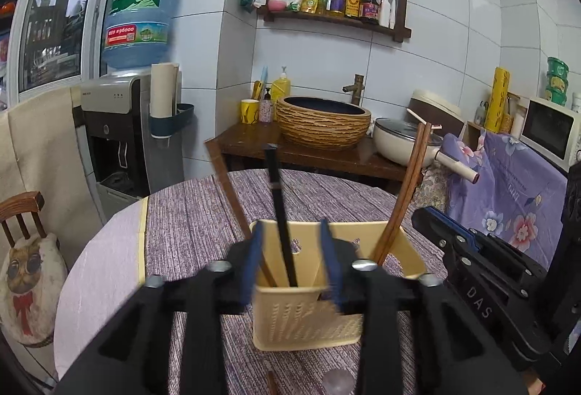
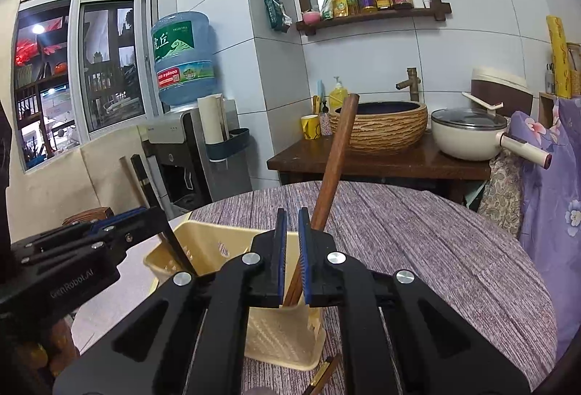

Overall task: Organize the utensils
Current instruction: 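Drop both chopsticks into the cream holder by opening both tools, then move both open tools back down to the utensils on the table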

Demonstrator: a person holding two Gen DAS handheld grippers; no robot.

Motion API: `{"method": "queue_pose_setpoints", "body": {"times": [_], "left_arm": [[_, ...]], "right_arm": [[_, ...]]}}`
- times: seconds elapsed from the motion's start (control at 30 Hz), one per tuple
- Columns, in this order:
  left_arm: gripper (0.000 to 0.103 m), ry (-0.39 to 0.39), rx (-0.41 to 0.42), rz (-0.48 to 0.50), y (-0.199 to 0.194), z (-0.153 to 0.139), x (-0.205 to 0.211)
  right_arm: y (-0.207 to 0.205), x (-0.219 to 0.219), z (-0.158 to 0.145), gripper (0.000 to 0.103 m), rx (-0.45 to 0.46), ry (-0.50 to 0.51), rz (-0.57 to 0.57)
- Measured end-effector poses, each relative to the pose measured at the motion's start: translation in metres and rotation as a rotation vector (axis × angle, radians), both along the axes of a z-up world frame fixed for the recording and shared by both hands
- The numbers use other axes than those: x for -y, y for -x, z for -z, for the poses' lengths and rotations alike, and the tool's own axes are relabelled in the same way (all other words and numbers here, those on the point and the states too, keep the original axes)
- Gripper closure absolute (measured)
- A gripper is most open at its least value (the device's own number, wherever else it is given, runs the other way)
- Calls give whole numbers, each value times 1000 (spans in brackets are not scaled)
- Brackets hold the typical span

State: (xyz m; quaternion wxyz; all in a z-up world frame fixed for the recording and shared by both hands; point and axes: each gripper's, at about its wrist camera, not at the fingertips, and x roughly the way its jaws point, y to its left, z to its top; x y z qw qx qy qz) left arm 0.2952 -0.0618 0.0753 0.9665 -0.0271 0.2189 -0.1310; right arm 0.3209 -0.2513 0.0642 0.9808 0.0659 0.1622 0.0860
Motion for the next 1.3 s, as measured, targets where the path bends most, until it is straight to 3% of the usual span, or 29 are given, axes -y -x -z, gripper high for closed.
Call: {"method": "queue_pose_setpoints", "body": {"times": [0.07, 0.1, 0.13, 0.43, 0.63, 0.83, 1.3], "left_arm": [[50, 23, -10, 2, 11, 4, -8], [49, 26, -22, 5, 15, 7, -11], [49, 27, -36, 8, 20, 10, -13], [49, -45, -223, -26, 50, 71, -30], [60, -48, -349, -24, 59, 110, -36], [64, -45, -401, 12, 74, 128, -32], [65, -60, -405, 97, 82, 133, -14]], "right_arm": [[12, 2, 3, 67, -5, 8, 11], [21, 4, 6, 50, -10, 6, 19], [28, 6, 8, 48, -18, 7, 27], [54, 9, 66, 48, -315, 56, 78], [63, 3, 106, 48, -463, 23, 65], [64, -3, 129, 52, -531, 17, 55], [49, -9, 134, 66, -592, 5, 79]]}}
